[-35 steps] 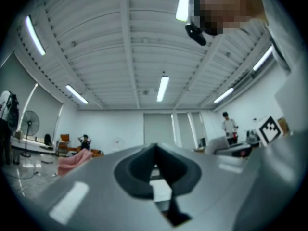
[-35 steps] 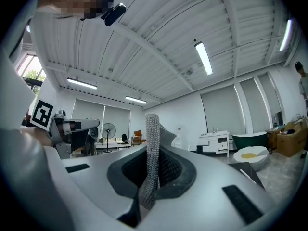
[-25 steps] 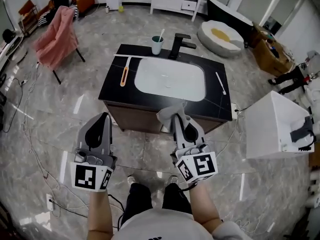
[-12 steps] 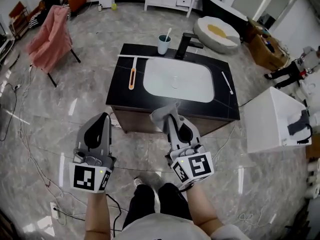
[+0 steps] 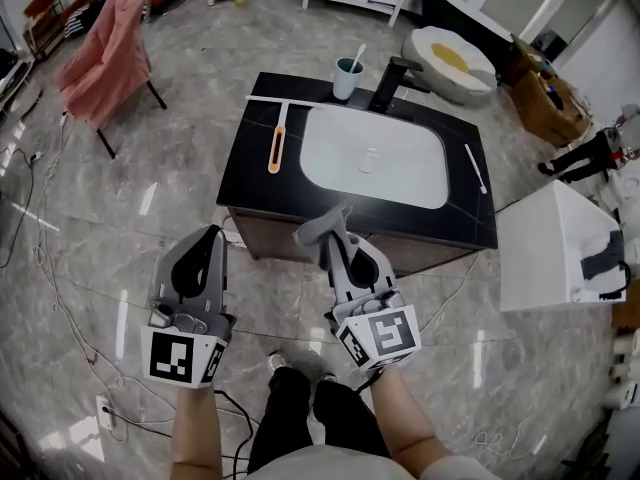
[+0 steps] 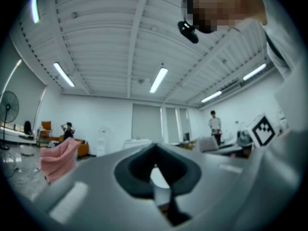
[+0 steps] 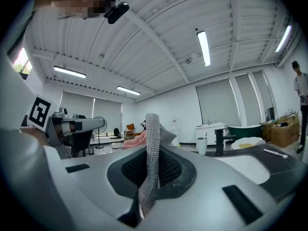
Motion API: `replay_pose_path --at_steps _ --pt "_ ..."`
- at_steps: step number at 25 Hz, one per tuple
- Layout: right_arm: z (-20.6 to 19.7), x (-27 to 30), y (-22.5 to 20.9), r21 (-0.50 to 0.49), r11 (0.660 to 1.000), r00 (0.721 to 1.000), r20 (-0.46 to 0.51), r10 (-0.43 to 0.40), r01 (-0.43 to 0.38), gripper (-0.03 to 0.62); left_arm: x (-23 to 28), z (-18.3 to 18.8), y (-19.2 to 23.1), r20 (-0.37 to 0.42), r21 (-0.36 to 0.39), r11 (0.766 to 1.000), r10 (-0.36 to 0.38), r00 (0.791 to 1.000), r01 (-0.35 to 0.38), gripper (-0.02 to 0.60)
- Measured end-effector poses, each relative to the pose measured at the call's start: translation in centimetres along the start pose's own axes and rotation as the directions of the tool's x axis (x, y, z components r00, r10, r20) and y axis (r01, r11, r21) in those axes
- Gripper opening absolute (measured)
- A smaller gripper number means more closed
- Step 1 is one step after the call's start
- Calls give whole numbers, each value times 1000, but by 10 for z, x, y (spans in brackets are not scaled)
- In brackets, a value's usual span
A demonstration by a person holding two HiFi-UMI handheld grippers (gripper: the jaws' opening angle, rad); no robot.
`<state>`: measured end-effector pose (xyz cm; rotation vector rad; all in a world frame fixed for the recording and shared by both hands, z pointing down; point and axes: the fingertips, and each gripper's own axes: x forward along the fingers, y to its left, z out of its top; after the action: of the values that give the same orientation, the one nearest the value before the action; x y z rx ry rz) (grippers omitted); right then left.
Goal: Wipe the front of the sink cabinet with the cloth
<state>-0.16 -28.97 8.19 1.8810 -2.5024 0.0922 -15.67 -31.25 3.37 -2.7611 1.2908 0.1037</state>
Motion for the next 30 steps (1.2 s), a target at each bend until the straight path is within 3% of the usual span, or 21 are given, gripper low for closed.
replay_pose_path --at_steps 7,15,30 --pt "-53 11 10 5 998 997 -34 68 -68 8 -6 -45 -9 -13 9 1000 13 1000 -13 5" --pt "-140 25 20 -21 985 984 -54 172 -173 8 -20 -131 -14 0 0 996 89 996 -89 5" --pt "-305 63 2 -88 971 975 14 223 -221 8 -21 -306 -24 44 57 992 111 993 -114 5"
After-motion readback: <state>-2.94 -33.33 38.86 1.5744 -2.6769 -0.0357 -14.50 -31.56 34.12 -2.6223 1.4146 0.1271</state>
